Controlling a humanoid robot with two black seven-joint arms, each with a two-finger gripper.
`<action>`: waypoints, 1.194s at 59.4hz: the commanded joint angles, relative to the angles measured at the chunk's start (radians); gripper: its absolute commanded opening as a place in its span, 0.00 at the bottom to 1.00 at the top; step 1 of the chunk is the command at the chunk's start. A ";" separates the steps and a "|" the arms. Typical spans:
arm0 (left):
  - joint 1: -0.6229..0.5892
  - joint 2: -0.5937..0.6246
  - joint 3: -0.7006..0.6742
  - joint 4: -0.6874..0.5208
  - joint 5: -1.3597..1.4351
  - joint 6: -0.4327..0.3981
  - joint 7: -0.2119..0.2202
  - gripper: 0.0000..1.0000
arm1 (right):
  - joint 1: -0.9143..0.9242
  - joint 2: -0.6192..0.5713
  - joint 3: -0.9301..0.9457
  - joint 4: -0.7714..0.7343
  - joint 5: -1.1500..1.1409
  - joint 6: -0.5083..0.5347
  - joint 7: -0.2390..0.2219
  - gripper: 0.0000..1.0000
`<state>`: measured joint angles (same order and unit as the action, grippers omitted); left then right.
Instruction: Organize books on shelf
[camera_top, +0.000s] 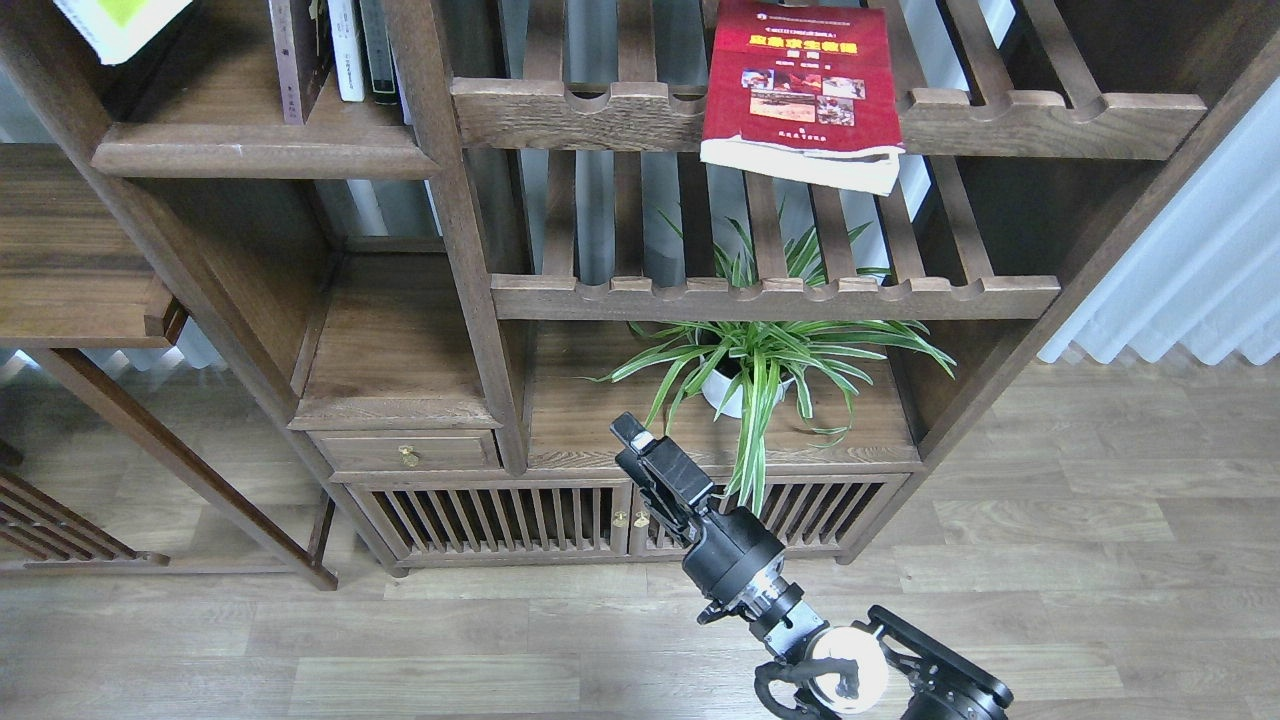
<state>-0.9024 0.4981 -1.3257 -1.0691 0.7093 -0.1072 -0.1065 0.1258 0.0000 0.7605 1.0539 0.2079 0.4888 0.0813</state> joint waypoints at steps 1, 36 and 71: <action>-0.044 -0.033 0.075 0.050 0.004 0.046 -0.038 0.00 | 0.005 0.000 -0.004 0.000 0.001 0.000 0.000 0.84; -0.185 -0.127 0.212 0.253 0.002 0.046 -0.085 0.00 | 0.003 0.000 -0.003 0.006 0.002 0.000 0.000 0.84; -0.165 -0.113 0.263 0.256 0.001 0.035 -0.119 0.04 | 0.015 0.000 0.002 0.003 0.002 0.000 0.000 0.84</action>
<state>-1.0709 0.3822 -1.0749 -0.8130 0.7117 -0.0716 -0.2157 0.1409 0.0000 0.7610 1.0587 0.2102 0.4887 0.0813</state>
